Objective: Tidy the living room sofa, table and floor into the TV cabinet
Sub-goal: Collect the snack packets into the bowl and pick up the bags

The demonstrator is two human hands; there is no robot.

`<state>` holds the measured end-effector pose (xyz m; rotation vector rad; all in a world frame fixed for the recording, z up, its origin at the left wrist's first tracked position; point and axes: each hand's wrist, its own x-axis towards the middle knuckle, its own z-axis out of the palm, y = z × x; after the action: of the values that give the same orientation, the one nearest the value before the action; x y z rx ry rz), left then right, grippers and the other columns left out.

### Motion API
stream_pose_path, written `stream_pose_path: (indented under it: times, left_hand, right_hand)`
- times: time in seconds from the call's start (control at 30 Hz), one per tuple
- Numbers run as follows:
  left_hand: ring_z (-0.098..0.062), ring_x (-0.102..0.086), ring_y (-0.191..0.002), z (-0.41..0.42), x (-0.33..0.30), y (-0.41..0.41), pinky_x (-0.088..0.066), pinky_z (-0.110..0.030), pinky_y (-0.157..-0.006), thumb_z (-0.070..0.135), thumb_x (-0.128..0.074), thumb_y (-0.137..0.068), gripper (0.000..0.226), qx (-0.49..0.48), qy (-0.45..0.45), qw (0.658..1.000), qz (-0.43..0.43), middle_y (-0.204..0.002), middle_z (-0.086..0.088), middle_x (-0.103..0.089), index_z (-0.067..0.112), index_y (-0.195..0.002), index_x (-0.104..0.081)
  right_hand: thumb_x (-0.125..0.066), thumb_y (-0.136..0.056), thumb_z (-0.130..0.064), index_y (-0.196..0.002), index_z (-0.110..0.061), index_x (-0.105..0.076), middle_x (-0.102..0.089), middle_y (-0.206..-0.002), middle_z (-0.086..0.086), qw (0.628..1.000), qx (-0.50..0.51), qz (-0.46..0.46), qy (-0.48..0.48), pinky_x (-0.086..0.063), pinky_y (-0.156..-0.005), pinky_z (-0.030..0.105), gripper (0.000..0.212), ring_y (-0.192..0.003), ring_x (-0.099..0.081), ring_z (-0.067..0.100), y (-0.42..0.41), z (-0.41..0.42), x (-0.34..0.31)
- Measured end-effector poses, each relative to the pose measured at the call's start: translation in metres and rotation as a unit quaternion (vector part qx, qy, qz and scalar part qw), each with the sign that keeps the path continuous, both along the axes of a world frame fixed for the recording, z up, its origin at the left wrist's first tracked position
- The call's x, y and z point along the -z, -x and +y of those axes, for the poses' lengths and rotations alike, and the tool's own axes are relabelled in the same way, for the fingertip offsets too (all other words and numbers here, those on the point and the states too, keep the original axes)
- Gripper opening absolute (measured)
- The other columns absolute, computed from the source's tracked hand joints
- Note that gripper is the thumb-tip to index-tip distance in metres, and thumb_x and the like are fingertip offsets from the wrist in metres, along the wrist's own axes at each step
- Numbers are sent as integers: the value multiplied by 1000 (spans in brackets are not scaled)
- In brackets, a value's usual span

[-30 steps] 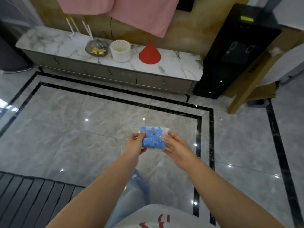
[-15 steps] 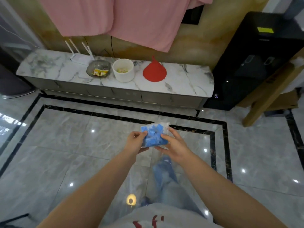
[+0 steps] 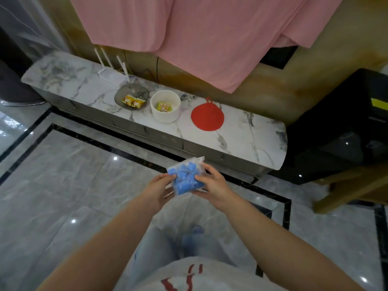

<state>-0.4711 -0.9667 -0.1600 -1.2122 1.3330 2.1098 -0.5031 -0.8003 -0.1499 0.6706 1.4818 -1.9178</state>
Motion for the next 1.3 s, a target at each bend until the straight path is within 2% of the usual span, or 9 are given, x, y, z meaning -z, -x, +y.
stream_pose_path:
  times: [0.17,0.27,0.5,0.6,0.73,0.9,1.0,1.17,1.3]
  left_hand:
    - [-24,-69,-85,-33,12,50,-55,-32,-61,18,-69,-90,30,-13,-27,1000,-8,-108,-9,-68,18,-118,-55]
    - [-24,-69,-82,-59,18,87,-55,-30,-57,19,-68,-91,21,32,-14,999,0,-104,-9,-68,15,-108,-56]
    - [-30,-70,-95,-140,12,179,-60,-35,-73,19,-71,-89,19,151,48,987,20,-110,-18,-69,10,-93,-55]
    - [-31,-68,-104,-164,11,213,-53,-41,-94,24,-72,-89,19,190,34,981,23,-115,-17,-70,14,-93,-56]
    - [-27,-69,-105,-175,16,247,-56,-36,-85,30,-71,-89,30,204,-10,979,22,-116,-11,-71,11,-110,-63]
    - [-23,-71,-92,-173,15,301,-56,-38,-90,24,-75,-86,23,242,-1,970,15,-106,-11,-73,13,-98,-58]
    - [-23,-71,-95,-176,15,340,-56,-39,-91,27,-72,-87,18,276,16,961,1,-105,-7,-73,17,-97,-62]
    - [-19,-68,-104,-181,25,402,-58,-33,-82,33,-69,-90,24,334,54,941,20,-111,-4,-71,18,-109,-65]
    - [-23,-69,-106,-190,48,433,-55,-43,-94,25,-69,-91,26,274,67,959,38,-112,-8,-73,16,-115,-65]
  right_hand:
    - [-65,-88,4,-120,-26,-59,-63,-121,7,999,-23,-14,-34,-60,-76,42,44,-107,-65,28,56,-30,10]
    - [-65,-88,3,-120,-24,-60,-63,-124,7,998,-33,-9,-55,-60,-78,43,43,-108,-65,28,88,-58,16]
    - [-63,-89,1,-121,-17,-61,-64,-123,9,997,38,-20,-56,-59,-70,41,36,-102,-67,25,162,-128,13]
    - [-64,-89,-3,-120,-19,-62,-66,-121,7,993,107,-54,-5,-57,-78,41,35,-106,-65,25,186,-151,12]
    - [-67,-90,-14,-129,-10,-59,-67,-121,17,971,198,-81,106,-57,-64,34,39,-98,-67,29,214,-168,17]
    - [-69,-89,-21,-129,-3,-59,-66,-123,22,960,221,-99,138,-51,-100,48,45,-116,-63,36,268,-168,32]
    - [-78,-79,-22,-133,0,-56,-64,-127,24,963,193,-118,146,-45,-106,52,63,-120,-60,38,307,-168,43]
    - [-75,-83,-15,-123,-5,-64,-69,-119,19,977,157,-97,107,-57,-91,43,43,-108,-67,32,374,-174,46]
    - [-69,-88,-10,-123,-6,-64,-69,-118,15,982,147,-94,76,-56,-74,28,35,-95,-69,22,408,-182,56]
